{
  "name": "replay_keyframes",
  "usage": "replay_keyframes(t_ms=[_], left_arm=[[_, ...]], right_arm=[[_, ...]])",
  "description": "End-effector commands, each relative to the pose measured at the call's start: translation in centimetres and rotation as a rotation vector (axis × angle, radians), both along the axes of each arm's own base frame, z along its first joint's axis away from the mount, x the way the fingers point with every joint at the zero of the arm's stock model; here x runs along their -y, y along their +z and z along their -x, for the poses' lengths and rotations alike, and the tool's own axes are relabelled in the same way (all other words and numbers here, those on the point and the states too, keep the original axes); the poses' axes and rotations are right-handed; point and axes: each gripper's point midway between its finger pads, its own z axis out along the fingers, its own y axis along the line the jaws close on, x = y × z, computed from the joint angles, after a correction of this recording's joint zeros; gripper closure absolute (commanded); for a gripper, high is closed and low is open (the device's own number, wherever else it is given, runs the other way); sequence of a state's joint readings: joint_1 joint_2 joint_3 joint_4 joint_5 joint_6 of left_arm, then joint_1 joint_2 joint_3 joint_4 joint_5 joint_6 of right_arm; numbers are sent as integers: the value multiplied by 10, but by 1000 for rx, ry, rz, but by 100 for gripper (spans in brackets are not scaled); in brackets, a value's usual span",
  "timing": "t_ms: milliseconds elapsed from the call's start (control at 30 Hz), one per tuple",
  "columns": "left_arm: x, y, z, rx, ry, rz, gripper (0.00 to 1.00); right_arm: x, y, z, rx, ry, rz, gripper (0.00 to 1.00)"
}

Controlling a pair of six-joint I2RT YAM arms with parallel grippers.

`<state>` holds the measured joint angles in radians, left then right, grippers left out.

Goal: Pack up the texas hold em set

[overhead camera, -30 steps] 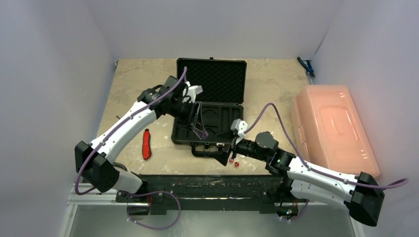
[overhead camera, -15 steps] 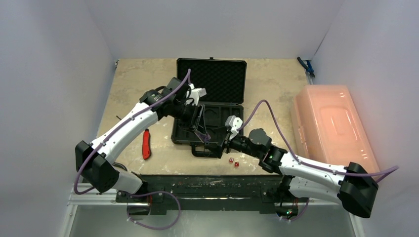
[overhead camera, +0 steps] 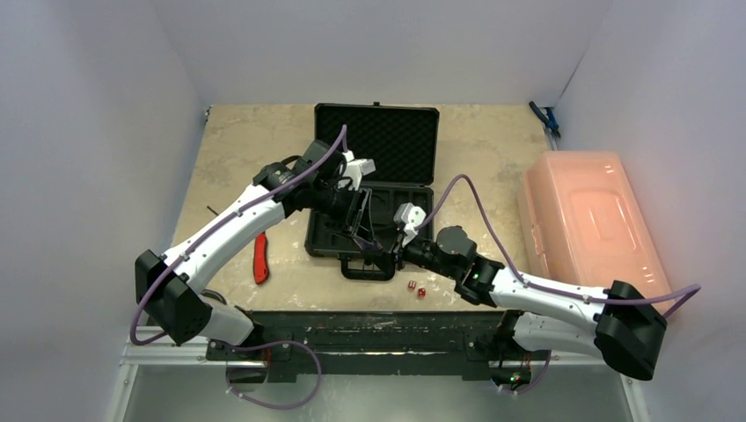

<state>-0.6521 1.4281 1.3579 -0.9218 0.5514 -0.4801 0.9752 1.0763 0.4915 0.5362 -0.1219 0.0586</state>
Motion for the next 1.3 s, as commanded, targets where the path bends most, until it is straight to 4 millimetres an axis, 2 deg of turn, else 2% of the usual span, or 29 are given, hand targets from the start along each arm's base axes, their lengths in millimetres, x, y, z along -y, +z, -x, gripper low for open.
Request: replay_keyframes(t_ms=[0, 233, 467, 533, 700, 767, 833, 1100, 1267], left_arm=[[14, 22, 1, 28, -29, 92, 100], [15, 23, 2, 33, -33, 98, 100], [14, 20, 3, 37, -29, 95, 99], [9, 15, 1, 46, -3, 69, 91], [3, 13, -2, 88, 39, 56, 42], [1, 14, -3, 110, 51, 59, 30], [-1, 14, -6, 130, 60, 53, 23], [-16, 20, -23, 242, 136, 6, 8], [-49, 31, -49, 367, 270, -60, 5]], right_arm=[[-7, 31, -3, 62, 0, -61, 43], [-7, 29, -3, 55, -3, -49, 62], [-7, 32, 0, 44, 1, -43, 87], [-5, 32, 2, 40, 0, -45, 91], [-1, 32, 5, 21, -6, -54, 98], [2, 32, 7, 14, -7, -58, 99], [4, 33, 9, 9, -11, -64, 99], [7, 30, 9, -9, -26, -57, 100], [8, 28, 5, -50, -61, -67, 100]])
